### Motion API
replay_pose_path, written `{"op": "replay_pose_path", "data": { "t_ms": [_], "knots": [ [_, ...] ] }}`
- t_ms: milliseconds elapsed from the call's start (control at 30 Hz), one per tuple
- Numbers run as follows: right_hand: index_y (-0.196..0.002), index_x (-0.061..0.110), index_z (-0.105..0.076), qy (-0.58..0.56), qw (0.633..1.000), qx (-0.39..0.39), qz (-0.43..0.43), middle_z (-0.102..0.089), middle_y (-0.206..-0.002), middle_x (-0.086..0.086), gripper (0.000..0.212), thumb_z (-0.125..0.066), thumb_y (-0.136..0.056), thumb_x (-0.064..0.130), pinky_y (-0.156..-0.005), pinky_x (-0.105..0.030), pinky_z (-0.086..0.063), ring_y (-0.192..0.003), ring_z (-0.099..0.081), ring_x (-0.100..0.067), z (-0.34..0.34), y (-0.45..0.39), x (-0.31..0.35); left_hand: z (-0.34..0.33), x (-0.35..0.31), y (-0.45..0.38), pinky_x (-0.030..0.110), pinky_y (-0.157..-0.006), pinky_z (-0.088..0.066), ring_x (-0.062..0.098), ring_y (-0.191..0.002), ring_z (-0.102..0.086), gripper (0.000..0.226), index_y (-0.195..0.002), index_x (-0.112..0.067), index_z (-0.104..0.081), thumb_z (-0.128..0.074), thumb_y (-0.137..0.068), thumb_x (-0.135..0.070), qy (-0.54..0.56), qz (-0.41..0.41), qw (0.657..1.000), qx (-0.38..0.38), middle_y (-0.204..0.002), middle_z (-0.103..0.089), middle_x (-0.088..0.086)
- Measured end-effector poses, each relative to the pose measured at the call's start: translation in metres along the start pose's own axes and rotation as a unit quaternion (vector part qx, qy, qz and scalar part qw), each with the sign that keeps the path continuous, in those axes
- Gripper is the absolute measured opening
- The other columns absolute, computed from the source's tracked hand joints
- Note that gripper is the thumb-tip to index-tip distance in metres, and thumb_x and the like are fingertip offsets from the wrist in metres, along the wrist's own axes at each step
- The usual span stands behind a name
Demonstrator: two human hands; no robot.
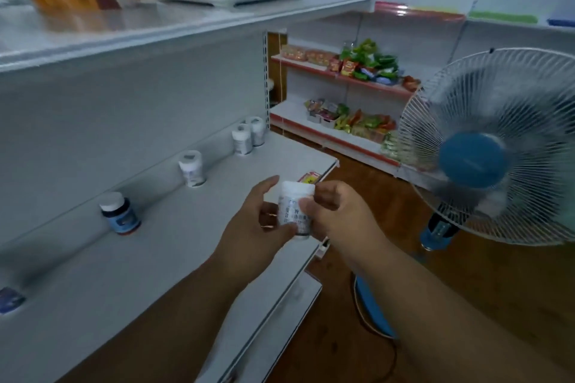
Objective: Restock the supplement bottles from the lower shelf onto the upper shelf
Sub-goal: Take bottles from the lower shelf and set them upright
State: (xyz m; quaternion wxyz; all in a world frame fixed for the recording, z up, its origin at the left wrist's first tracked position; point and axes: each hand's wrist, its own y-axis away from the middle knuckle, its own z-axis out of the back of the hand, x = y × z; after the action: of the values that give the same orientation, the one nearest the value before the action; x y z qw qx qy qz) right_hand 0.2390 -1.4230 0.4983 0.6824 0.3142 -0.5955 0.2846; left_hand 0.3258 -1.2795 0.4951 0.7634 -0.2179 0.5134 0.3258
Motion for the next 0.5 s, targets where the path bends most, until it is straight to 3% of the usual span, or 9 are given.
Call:
{"op": "replay_pose_path", "data": {
  "t_ms": [67, 200, 333, 400, 500],
  "knots": [
    [-0.121, 0.022, -0.059, 0.008, 1.0, 0.024, -0.015, -0.068, -0.115, 0.001, 0.038, -0.075, -0.087, 0.027, -0.084, -0.039, -0.06, -0.101, -0.069, -0.02, -0.003, -0.039, -0.006, 0.003, 0.001, -0.031, 0.004, -0.061, -0.048, -0.007, -0.084, -0.065, 0.073, -0.135, -0.054, -0.032, -0.077, -0.084, -0.029, -0.038, 0.005, 0.999, -0.014, -0.099, -0.06, -0.025],
    [-0.117, 0.025, -0.062, 0.076, 0.993, 0.087, 0.012, -0.069, -0.105, 0.007, 0.03, -0.072, -0.09, 0.029, -0.068, -0.017, -0.054, -0.091, -0.068, -0.011, -0.012, -0.106, -0.014, 0.011, 0.017, -0.094, 0.01, -0.063, -0.05, 0.0, -0.083, -0.066, 0.072, -0.133, -0.048, -0.037, -0.082, -0.078, -0.035, -0.079, 0.026, 0.995, -0.057, -0.099, -0.063, -0.018],
    [-0.117, 0.023, -0.063, 0.153, 0.983, 0.099, 0.023, -0.069, -0.106, 0.005, 0.033, -0.075, -0.086, 0.026, -0.084, -0.03, -0.058, -0.097, -0.067, -0.012, -0.014, -0.176, -0.02, 0.008, 0.029, -0.157, 0.016, -0.064, -0.05, 0.006, -0.085, -0.066, 0.067, -0.131, -0.042, -0.039, -0.08, -0.078, -0.046, -0.118, 0.042, 0.989, -0.072, -0.103, -0.065, -0.013],
    [-0.119, 0.022, -0.062, 0.192, 0.974, 0.117, 0.033, -0.069, -0.109, 0.004, 0.036, -0.074, -0.086, 0.029, -0.085, -0.031, -0.058, -0.098, -0.067, -0.013, -0.014, -0.208, -0.021, 0.007, 0.033, -0.184, 0.017, -0.067, -0.05, 0.009, -0.087, -0.066, 0.056, -0.128, -0.036, -0.042, -0.076, -0.083, -0.043, -0.147, 0.044, 0.984, -0.092, -0.105, -0.067, -0.009],
    [-0.119, 0.021, -0.059, 0.231, 0.958, 0.156, 0.061, -0.068, -0.112, 0.003, 0.035, -0.072, -0.089, 0.031, -0.09, -0.032, -0.055, -0.1, -0.067, -0.012, -0.018, -0.25, -0.023, 0.008, 0.039, -0.217, 0.029, -0.076, -0.058, 0.013, -0.089, -0.067, 0.042, -0.121, -0.033, -0.047, -0.072, -0.088, -0.035, -0.176, 0.056, 0.974, -0.128, -0.108, -0.07, -0.004]
  ]
}}
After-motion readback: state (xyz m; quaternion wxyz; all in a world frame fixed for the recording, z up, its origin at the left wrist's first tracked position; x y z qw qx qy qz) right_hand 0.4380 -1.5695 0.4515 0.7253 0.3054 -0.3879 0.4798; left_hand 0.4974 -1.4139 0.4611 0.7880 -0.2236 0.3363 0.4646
